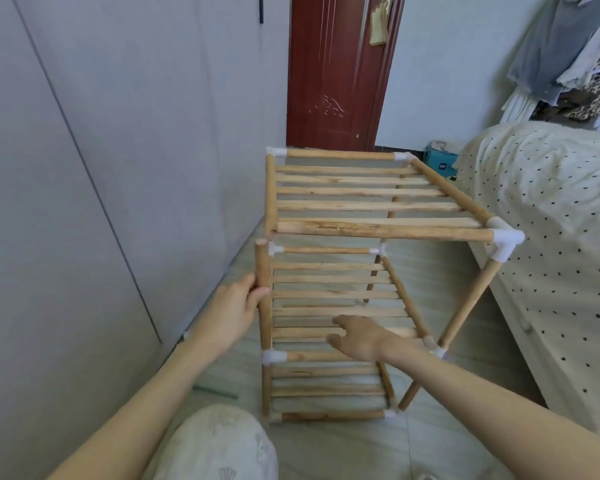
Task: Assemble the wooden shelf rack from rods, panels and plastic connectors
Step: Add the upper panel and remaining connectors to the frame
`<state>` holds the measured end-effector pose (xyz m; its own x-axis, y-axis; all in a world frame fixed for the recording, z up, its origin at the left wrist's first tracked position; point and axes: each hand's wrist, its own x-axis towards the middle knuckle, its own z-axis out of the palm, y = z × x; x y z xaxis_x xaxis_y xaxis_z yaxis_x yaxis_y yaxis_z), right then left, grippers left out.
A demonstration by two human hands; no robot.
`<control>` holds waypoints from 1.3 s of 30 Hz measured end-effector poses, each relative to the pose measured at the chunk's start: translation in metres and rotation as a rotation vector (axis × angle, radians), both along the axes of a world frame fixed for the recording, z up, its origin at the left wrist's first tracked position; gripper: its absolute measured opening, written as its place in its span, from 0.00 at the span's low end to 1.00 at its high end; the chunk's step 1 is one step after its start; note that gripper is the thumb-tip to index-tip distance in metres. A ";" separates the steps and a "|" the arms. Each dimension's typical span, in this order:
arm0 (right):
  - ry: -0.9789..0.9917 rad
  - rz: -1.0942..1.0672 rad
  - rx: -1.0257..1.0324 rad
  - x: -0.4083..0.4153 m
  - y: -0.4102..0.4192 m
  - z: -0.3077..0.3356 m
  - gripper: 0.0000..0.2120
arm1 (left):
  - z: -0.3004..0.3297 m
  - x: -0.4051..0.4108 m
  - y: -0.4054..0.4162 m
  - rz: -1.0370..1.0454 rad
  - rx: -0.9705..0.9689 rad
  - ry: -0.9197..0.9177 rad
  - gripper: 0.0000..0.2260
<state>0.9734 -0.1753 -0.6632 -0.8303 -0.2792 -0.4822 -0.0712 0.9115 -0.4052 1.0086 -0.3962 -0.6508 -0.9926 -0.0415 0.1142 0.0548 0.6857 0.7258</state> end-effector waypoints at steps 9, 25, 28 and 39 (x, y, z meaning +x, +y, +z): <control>0.258 0.357 0.272 -0.058 -0.089 -0.098 0.35 | -0.009 -0.058 -0.021 -0.027 0.164 0.124 0.08; 0.473 0.398 0.180 -0.159 -0.127 -0.146 0.34 | -0.324 -0.139 -0.199 0.142 -0.460 -0.530 0.29; 0.494 0.437 0.182 -0.160 -0.124 -0.148 0.33 | -0.339 -0.144 -0.190 0.228 -0.485 -0.577 0.31; 0.480 0.534 0.079 -0.141 -0.109 -0.151 0.34 | -0.343 -0.125 -0.159 0.160 -0.489 -0.619 0.11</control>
